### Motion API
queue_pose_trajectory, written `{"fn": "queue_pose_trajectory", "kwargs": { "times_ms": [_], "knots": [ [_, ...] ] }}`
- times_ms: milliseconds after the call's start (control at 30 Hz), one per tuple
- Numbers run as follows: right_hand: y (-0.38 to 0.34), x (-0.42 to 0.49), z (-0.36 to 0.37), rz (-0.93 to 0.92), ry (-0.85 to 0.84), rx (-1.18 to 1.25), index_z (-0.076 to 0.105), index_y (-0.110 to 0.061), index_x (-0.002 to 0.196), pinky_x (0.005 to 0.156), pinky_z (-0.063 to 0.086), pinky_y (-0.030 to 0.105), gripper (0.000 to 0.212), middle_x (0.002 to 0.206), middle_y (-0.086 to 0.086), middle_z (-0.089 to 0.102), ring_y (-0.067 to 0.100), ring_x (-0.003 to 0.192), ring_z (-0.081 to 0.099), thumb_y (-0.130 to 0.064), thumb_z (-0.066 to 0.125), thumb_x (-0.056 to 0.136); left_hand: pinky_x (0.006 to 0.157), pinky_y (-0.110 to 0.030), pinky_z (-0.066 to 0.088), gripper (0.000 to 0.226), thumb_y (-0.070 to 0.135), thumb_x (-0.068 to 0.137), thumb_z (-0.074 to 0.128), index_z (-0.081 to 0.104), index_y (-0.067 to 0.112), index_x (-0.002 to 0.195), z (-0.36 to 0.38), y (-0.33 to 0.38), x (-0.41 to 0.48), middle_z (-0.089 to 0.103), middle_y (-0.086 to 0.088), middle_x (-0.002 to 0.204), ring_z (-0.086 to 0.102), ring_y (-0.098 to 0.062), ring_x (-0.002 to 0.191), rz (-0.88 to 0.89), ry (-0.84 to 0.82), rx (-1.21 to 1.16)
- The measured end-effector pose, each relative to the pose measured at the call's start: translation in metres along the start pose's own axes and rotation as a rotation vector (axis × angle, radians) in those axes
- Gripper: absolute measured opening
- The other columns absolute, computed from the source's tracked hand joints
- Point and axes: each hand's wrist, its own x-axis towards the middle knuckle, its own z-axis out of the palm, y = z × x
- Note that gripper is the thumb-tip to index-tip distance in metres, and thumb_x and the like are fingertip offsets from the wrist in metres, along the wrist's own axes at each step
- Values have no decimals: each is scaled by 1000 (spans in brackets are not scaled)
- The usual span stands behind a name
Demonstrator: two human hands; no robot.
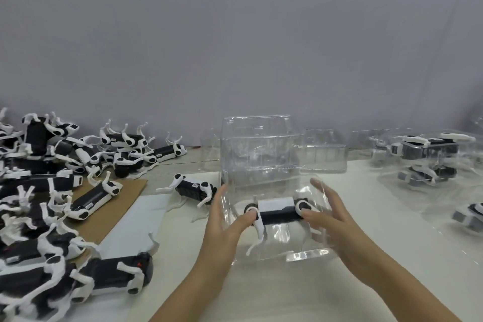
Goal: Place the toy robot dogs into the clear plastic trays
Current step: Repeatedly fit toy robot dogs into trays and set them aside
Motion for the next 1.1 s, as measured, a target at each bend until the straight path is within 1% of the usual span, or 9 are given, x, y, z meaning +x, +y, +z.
{"fn": "queue_pose_trajectory", "kwargs": {
  "times_ms": [133,267,433,567,633,700,767,867,1100],
  "knots": [
    [-6,9,2,-84,18,109,47,-62,108,84,55,37,71,115,3,70,20,102,69,-39,83,51,86,-10,34,72,54,68,81,39,70,123,1,18,4,35,42,135,35,29,115,164,10,61],
    [-7,15,8,-120,91,108,42,-58,113,67,57,33,69,119,8,67,27,92,73,-30,80,62,87,-12,38,75,48,64,71,39,59,132,2,24,6,41,17,146,38,12,129,175,13,74],
    [-6,16,8,-120,75,111,43,-56,114,69,55,35,68,120,11,65,27,88,73,-34,80,61,99,-24,32,72,47,69,69,37,60,131,1,29,3,40,11,148,40,0,131,145,17,171],
    [-21,22,3,-119,58,217,45,-49,118,65,58,37,71,109,12,72,35,90,72,-30,82,61,94,-16,38,65,41,80,69,36,54,134,7,59,16,39,13,147,41,-6,132,192,-45,288],
    [-31,25,-1,-113,22,362,48,-42,123,68,58,43,66,107,15,72,42,93,70,-28,78,65,92,-31,47,31,34,94,60,51,39,123,-3,83,26,54,-4,137,55,-25,123,140,-147,131],
    [-37,25,-2,-89,-64,562,60,-25,123,74,57,45,57,107,15,71,44,95,69,-29,76,69,84,-32,55,35,41,91,54,59,26,123,-11,97,33,66,-8,123,65,-26,109,127,-215,-166],
    [-36,26,5,0,-187,772,70,-17,117,86,54,48,56,111,15,69,44,97,66,-33,83,65,91,-38,56,42,22,92,47,53,24,134,-22,93,29,67,-11,123,64,-27,115,231,-218,-391],
    [-33,23,23,184,-423,964,61,-2,125,87,50,50,72,117,25,60,45,96,61,-35,86,66,79,-29,57,50,-14,87,52,59,21,121,-16,68,23,72,1,111,67,-21,106,267,-123,-72],
    [-18,20,39,392,-403,815,60,2,125,83,51,55,66,117,23,52,49,97,59,-45,69,80,67,-21,55,41,19,55,82,75,25,95,7,52,17,76,0,91,73,-17,88,277,-191,-34]
  ]
}}
